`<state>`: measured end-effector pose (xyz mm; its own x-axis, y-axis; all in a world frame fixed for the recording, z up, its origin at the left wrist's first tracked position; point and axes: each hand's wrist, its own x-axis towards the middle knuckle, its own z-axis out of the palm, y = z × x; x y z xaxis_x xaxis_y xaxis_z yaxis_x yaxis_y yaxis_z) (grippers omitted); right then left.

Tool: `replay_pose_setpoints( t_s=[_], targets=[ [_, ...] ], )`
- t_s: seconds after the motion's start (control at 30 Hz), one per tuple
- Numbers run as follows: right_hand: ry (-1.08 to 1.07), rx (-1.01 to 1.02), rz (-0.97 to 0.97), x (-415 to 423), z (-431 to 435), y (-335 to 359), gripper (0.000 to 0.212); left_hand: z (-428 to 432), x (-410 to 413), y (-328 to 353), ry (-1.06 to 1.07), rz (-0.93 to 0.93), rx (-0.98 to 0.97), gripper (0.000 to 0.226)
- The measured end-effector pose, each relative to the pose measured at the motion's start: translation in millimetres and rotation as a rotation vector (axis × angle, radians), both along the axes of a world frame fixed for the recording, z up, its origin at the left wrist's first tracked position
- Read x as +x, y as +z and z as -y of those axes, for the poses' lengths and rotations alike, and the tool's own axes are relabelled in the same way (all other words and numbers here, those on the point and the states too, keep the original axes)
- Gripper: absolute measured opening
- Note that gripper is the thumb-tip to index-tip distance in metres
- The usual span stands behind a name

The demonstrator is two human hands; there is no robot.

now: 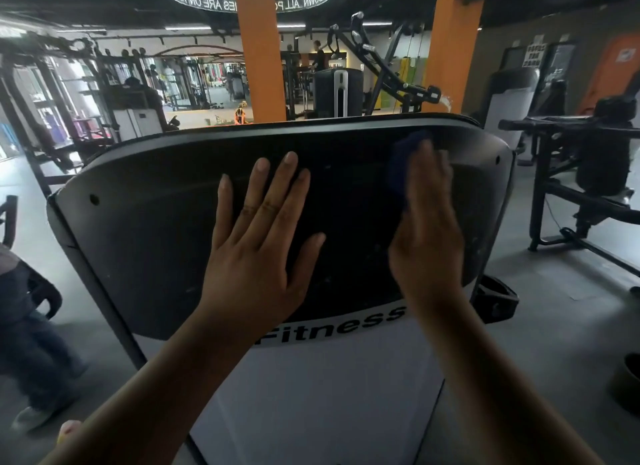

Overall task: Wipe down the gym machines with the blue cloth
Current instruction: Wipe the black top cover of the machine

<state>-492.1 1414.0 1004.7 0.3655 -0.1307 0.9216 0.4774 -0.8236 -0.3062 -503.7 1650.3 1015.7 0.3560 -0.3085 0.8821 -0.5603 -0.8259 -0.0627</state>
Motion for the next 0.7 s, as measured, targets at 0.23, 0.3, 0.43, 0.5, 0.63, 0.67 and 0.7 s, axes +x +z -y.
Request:
replay_pose_setpoints(
  t_s=[0.23,0.3,0.43,0.5,0.63,0.67,0.7],
  targets=[
    [0.139,-0.219,0.066,4.0,-19.8,-6.7,0.065,28.0,-0.7,-3.5,0.083,0.018,-0.022,0.071],
    [0.148,-0.344,0.1,5.8,-2.5,-7.1,0.065,36.1,-2.1,-3.1,0.086,0.016,-0.007,0.07],
    [0.018,0.062,-0.002,10.8,53.6,-9.8,0.082,46.8,-6.6,-3.9,0.084,0.013,0.034,0.067],
    [0.0,0.207,-0.001,11.9,58.3,-13.6,0.073,52.2,-8.4,-4.6,0.108,-0.008,0.033,0.069],
    [0.146,-0.108,0.032,7.4,30.6,-18.5,0.078,68.2,-7.7,-3.2,0.126,-0.024,0.051,0.071],
    [0.176,-0.233,0.05,6.9,31.6,-21.8,0.074,71.7,-7.5,-3.1,0.12,-0.019,0.071,0.071],
    [0.18,-0.287,0.056,7.5,38.4,-22.6,0.072,74.5,-7.3,-3.1,0.113,-0.012,0.09,0.07]
  ],
)
